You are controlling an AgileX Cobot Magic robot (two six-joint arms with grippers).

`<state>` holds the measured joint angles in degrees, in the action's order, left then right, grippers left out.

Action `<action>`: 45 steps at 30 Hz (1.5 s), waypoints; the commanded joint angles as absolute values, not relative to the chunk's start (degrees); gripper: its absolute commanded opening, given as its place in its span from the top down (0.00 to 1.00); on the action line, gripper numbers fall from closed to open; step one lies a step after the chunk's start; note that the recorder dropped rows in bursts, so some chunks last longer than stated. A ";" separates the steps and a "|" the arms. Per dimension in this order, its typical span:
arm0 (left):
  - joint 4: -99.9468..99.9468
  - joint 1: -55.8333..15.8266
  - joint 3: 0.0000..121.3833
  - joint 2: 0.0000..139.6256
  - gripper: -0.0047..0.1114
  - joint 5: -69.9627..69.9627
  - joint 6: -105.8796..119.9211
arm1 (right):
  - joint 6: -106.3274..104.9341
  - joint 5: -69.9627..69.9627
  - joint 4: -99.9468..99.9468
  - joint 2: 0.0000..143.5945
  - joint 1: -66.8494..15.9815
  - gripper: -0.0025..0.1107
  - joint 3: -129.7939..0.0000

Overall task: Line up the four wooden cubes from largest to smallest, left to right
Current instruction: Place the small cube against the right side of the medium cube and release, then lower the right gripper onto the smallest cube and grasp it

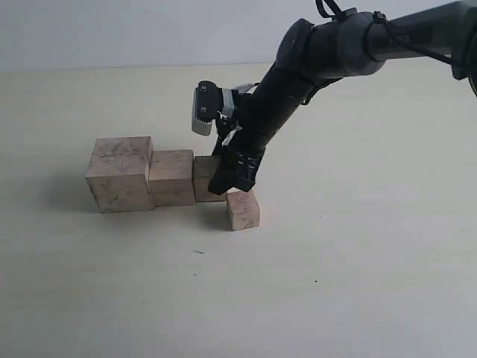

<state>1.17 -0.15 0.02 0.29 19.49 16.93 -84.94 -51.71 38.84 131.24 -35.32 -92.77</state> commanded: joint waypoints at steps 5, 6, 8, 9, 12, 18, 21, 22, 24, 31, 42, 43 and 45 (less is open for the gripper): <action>1.12 -0.53 0.00 0.00 0.96 18.72 16.74 | -84.36 -51.93 37.32 131.84 -35.32 0.83 -92.27; 1.12 -0.53 0.00 0.00 0.96 18.72 16.74 | -84.36 -51.93 37.32 131.84 -35.32 0.78 -92.27; 1.12 -0.53 0.00 0.00 0.96 18.72 16.74 | -84.36 -51.93 37.47 131.84 -35.32 0.66 -92.27; 1.12 -0.53 0.00 0.00 0.96 18.72 16.74 | -84.36 -51.93 37.47 131.84 -35.32 0.59 -92.27; 1.12 -0.53 0.00 0.00 0.96 18.72 16.74 | -84.36 -51.93 37.47 131.84 -35.32 0.44 -92.27; 1.12 -0.53 0.00 0.00 0.96 18.72 16.74 | -84.36 -51.93 38.15 131.03 -35.32 0.29 -92.27; 1.12 -0.53 0.00 0.00 0.96 18.72 16.74 | -84.15 -51.93 38.37 129.38 -35.32 0.28 -92.27; 1.12 -0.53 0.00 0.00 0.96 18.72 16.74 | -83.73 -51.93 38.37 128.83 -35.32 0.28 -92.27; 1.12 -0.53 0.00 0.00 0.96 18.72 16.74 | -82.13 -51.93 38.19 127.34 -35.32 0.28 -92.27; 1.12 -0.53 0.00 0.00 0.96 18.72 16.74 | -65.43 -55.29 28.96 122.27 -35.32 0.29 -92.27; 1.12 -0.53 0.00 0.00 0.96 18.72 16.74 | -20.15 -69.96 20.49 119.56 -36.56 0.57 -92.27; 1.12 -0.53 0.00 0.00 0.96 18.72 16.74 | -15.22 -69.96 19.52 119.41 -36.68 0.57 -92.27; 1.12 -0.53 0.00 0.00 0.96 18.72 16.74 | -8.77 -69.96 16.88 119.10 -37.30 0.57 -91.99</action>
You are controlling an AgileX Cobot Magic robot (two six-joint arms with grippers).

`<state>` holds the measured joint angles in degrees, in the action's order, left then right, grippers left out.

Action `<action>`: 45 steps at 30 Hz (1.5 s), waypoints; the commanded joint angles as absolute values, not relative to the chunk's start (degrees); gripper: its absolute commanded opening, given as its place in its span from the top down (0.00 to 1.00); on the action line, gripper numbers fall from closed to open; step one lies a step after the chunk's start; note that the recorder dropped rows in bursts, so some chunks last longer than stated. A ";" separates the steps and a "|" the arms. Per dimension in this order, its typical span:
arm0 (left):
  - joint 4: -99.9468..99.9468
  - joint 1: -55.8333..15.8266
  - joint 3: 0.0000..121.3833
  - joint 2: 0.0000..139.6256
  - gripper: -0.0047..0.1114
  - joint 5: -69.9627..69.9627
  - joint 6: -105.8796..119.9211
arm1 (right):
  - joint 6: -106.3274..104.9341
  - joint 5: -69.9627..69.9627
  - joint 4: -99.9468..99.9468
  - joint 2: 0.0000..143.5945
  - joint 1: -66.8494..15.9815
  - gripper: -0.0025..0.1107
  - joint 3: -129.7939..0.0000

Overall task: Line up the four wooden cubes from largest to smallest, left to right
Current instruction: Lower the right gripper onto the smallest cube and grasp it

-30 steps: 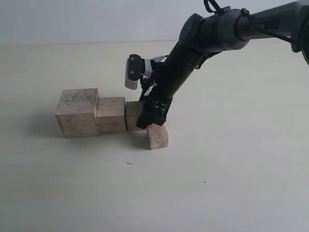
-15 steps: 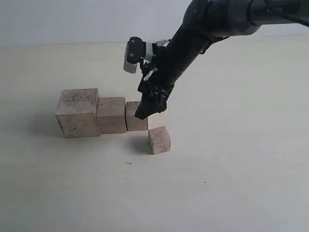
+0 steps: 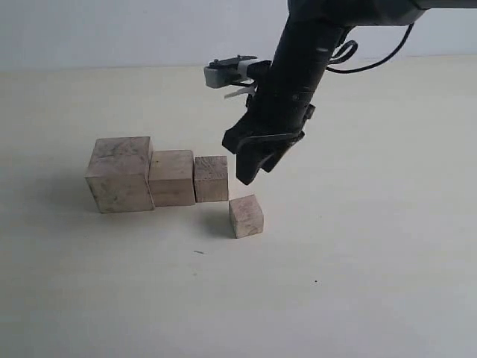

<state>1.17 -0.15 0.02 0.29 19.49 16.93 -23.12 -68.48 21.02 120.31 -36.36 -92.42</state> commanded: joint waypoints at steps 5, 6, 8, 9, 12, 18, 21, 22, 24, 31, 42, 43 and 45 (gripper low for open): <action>1.12 -0.53 0.00 0.00 0.96 18.72 16.74 | -3.42 -69.96 13.19 116.05 -40.19 0.78 -89.99; 1.12 -0.53 0.00 0.00 0.96 18.72 16.74 | -3.42 -69.96 13.19 115.47 -41.11 0.83 -89.98; 1.12 -0.53 0.00 0.00 0.96 18.72 16.74 | -1.24 -69.96 12.72 114.45 -42.88 0.85 -89.88; 1.12 -0.53 0.00 0.00 0.96 18.72 16.74 | 0.80 -69.96 12.15 113.96 -43.97 0.84 -89.73; 1.12 -0.53 0.00 0.00 0.96 18.72 16.74 | 6.96 -69.96 7.77 113.45 -47.24 0.74 -87.79; 1.12 -0.53 0.00 0.00 0.96 18.72 16.74 | 13.57 -67.08 2.18 114.85 -50.04 0.41 -84.22; 1.12 -0.53 0.00 0.00 0.96 18.72 16.74 | 14.96 -63.86 0.73 115.50 -50.04 0.35 -84.22; 1.12 -0.53 0.00 0.00 0.96 18.72 16.74 | 15.28 -62.83 0.71 115.64 -50.04 0.36 -84.22; 1.12 -0.53 0.00 0.00 0.96 18.72 16.74 | 15.57 -61.16 1.01 116.02 -50.04 0.36 -84.22; 1.12 -0.53 0.00 0.00 0.96 18.72 16.74 | 16.77 -59.59 2.82 118.17 -50.04 0.36 -84.22; 1.12 -0.53 0.00 0.00 0.96 18.72 16.74 | 18.60 -58.00 1.16 121.10 -50.04 0.46 -84.22; 1.12 -0.53 0.00 0.00 0.96 18.72 16.74 | 18.60 -58.13 1.05 121.10 -50.04 0.52 -84.22; 1.12 -0.53 0.00 0.00 0.96 18.72 16.74 | 16.78 -58.68 1.05 121.10 -50.04 0.70 -84.22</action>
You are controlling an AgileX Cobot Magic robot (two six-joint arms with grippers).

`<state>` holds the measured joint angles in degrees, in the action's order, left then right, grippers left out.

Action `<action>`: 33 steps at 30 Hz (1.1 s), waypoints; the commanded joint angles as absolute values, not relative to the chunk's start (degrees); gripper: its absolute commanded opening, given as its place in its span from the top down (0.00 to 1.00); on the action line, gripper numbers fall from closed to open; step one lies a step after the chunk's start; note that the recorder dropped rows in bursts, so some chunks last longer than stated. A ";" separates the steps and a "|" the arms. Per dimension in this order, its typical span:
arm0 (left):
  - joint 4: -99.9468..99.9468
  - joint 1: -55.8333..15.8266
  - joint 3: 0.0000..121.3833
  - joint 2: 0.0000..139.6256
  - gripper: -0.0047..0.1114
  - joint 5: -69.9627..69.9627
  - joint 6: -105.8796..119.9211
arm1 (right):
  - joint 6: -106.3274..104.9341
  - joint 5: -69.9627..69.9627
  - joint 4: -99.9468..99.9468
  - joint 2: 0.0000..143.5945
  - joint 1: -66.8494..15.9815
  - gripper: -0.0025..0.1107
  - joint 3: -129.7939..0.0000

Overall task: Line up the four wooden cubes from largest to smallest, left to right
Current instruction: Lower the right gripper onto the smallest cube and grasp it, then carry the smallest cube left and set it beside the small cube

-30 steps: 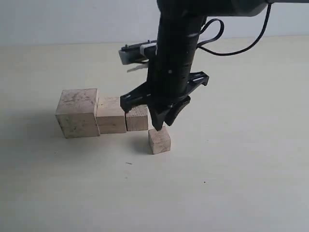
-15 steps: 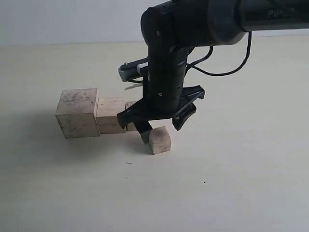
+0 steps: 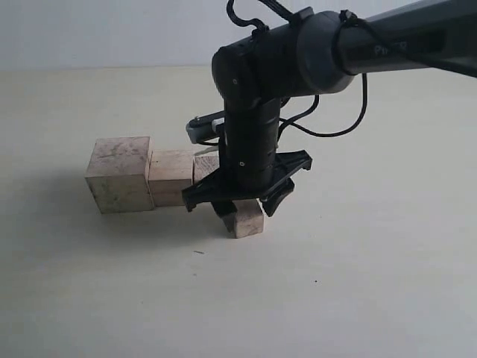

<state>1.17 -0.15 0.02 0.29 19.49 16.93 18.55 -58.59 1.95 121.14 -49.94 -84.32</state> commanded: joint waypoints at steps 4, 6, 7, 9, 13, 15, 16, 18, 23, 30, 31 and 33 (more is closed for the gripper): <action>1.12 -0.53 0.00 0.00 0.96 18.72 16.74 | 11.48 -61.28 0.00 121.10 -50.04 0.98 -84.22; 1.12 -0.53 0.00 0.00 0.96 18.72 16.74 | 10.46 -63.55 -3.24 120.83 -50.04 0.98 -84.22; 1.12 -0.53 0.00 0.00 0.96 18.72 16.74 | 10.37 -64.85 -5.79 120.56 -49.90 0.98 -84.34; 1.12 -0.53 0.00 0.00 0.96 18.72 16.74 | 9.47 -66.62 -11.02 119.46 -48.96 0.98 -84.34; 1.12 -0.53 0.00 0.00 0.96 18.72 16.74 | 2.34 -64.38 -11.66 115.89 -44.22 0.98 -84.34; 1.12 -0.53 0.00 0.00 0.96 18.72 16.74 | -2.12 -61.93 -9.06 113.96 -40.72 0.98 -84.34; 1.12 -0.53 0.00 0.00 0.96 18.72 16.74 | -4.65 -60.60 -7.82 113.33 -39.24 0.98 -84.34; 1.12 -0.53 0.00 0.00 0.96 18.72 16.74 | -11.85 -59.16 -6.01 112.44 -35.68 0.98 -84.34; 1.12 -0.53 0.00 0.00 0.96 18.72 16.74 | -34.59 -59.77 -3.84 113.32 -30.61 0.98 -84.34; 1.12 -0.53 0.00 0.00 0.96 18.72 16.74 | -50.55 -58.03 3.21 116.25 -32.83 0.98 -84.34; 1.12 -0.53 0.00 0.00 0.96 18.72 16.74 | -52.74 -57.70 3.21 116.54 -33.58 0.98 -84.34; 1.12 -0.53 0.00 0.00 0.96 18.72 16.74 | -56.15 -55.47 3.21 116.92 -34.98 0.98 -84.34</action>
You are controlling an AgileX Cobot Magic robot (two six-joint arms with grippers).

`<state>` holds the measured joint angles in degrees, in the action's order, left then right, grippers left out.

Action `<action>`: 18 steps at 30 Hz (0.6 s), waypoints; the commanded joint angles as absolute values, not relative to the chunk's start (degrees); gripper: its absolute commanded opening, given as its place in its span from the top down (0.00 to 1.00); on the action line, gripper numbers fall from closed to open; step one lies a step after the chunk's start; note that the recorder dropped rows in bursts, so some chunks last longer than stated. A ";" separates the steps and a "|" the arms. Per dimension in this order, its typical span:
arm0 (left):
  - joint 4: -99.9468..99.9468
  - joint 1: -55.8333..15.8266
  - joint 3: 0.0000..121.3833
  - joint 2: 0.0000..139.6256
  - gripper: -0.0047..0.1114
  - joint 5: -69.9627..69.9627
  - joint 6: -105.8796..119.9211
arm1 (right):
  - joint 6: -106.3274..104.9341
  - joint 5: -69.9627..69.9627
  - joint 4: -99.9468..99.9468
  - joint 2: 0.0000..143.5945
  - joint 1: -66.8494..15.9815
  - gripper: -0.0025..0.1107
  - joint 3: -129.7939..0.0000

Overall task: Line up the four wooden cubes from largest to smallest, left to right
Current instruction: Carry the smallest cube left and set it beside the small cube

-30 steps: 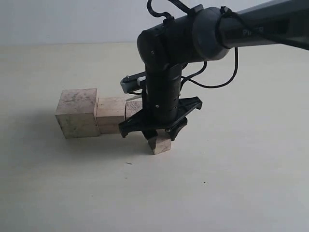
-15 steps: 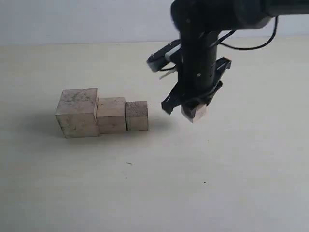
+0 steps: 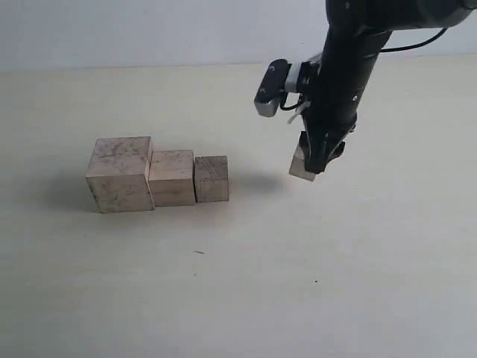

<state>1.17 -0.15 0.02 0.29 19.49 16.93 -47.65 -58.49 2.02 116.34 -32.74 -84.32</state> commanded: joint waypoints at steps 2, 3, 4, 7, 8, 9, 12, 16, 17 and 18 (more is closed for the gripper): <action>1.12 -0.53 0.00 0.00 0.96 18.72 16.74 | -60.09 -50.81 3.32 117.69 -36.61 0.98 -84.34; 1.12 -0.53 0.00 0.00 0.96 18.72 16.74 | -60.97 -49.57 3.32 117.94 -37.01 0.98 -84.34; 1.12 -0.53 0.00 0.00 0.96 18.72 16.74 | -62.07 -48.91 3.32 118.19 -37.15 0.98 -84.34; 1.12 -0.53 0.00 0.00 0.96 18.72 16.74 | -63.09 -46.73 5.45 120.77 -37.32 0.98 -84.34; 1.12 -0.53 0.00 0.00 0.96 18.72 16.74 | -63.43 -46.27 5.58 121.21 -37.32 0.98 -84.34; 1.12 -0.53 0.00 0.00 0.96 18.72 16.74 | -64.69 -45.86 5.58 121.80 -37.32 0.98 -84.34; 1.12 -0.53 0.00 0.00 0.96 18.72 16.74 | -65.92 -45.11 5.58 122.89 -37.32 0.98 -84.34; 1.12 -0.53 0.00 0.00 0.96 18.72 16.74 | -71.94 -45.91 13.91 123.53 -37.32 0.98 -84.34; 1.12 -0.53 0.00 0.00 0.96 18.72 16.74 | -73.57 -46.70 15.40 123.66 -37.32 0.98 -84.34; 1.12 -0.53 0.00 0.00 0.96 18.72 16.74 | -73.60 -46.96 15.39 123.77 -37.32 0.98 -84.34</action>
<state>1.17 -0.15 0.02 0.29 19.49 16.93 -71.29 -45.44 13.47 122.74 -37.22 -84.43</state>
